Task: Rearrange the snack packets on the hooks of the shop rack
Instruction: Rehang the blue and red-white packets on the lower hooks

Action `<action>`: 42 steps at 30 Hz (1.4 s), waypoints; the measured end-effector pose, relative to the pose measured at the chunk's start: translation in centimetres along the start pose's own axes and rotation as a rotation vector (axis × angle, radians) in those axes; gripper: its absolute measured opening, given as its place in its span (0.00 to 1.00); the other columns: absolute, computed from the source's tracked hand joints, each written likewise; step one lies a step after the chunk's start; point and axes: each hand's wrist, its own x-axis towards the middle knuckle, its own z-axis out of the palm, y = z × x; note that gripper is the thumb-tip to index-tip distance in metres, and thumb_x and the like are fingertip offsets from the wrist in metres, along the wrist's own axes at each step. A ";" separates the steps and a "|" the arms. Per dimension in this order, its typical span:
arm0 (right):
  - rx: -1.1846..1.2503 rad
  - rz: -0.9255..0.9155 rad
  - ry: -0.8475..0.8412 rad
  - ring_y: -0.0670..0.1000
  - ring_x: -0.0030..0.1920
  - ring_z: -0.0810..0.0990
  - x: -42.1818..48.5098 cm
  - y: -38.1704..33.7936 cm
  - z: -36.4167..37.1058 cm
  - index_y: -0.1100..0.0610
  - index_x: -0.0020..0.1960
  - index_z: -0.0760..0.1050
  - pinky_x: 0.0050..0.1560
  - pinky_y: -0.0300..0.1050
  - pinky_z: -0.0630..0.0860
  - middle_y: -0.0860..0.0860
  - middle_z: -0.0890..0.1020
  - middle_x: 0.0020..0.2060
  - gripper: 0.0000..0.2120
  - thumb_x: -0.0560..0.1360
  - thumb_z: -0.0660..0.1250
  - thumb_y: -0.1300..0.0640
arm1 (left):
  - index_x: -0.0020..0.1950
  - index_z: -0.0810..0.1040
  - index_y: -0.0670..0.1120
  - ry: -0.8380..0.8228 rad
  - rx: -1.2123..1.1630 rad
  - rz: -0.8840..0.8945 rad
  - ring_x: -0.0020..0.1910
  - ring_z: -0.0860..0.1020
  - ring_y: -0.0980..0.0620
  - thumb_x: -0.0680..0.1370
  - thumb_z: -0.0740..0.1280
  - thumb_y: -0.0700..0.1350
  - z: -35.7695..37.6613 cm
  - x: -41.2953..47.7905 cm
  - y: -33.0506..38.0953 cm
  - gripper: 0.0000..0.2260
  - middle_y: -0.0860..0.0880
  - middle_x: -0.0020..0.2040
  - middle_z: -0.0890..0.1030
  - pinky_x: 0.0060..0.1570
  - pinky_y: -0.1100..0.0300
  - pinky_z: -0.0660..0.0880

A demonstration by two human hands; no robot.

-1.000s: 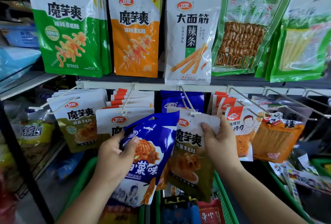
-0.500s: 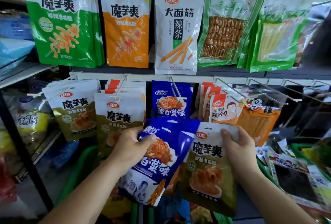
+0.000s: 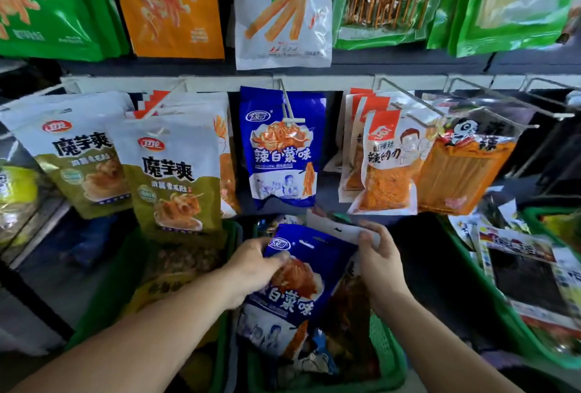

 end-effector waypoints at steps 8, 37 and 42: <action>-0.168 0.062 -0.021 0.52 0.55 0.85 0.2 0.5 -0.5 0.49 0.66 0.77 0.55 0.57 0.85 0.51 0.85 0.56 0.19 0.77 0.76 0.53 | 0.59 0.83 0.51 0.015 -0.028 0.002 0.49 0.83 0.53 0.80 0.71 0.52 -0.7 0.7 -0.2 0.10 0.51 0.50 0.87 0.41 0.62 0.76; -0.300 0.254 -0.014 0.58 0.43 0.89 6.1 -0.9 -0.2 0.52 0.59 0.79 0.49 0.61 0.87 0.57 0.88 0.46 0.11 0.78 0.75 0.57 | 0.44 0.84 0.50 0.487 -0.454 0.470 0.36 0.88 0.51 0.74 0.76 0.57 -4.0 -1.2 12.7 0.11 0.51 0.39 0.89 0.37 0.48 0.86; -0.297 0.264 -0.023 0.59 0.41 0.90 6.0 -1.0 0.0 0.53 0.58 0.78 0.47 0.61 0.87 0.58 0.89 0.44 0.11 0.78 0.75 0.57 | 0.44 0.84 0.51 0.443 -0.423 0.503 0.38 0.88 0.53 0.73 0.78 0.55 -3.3 -2.1 12.6 0.09 0.53 0.40 0.89 0.34 0.59 0.84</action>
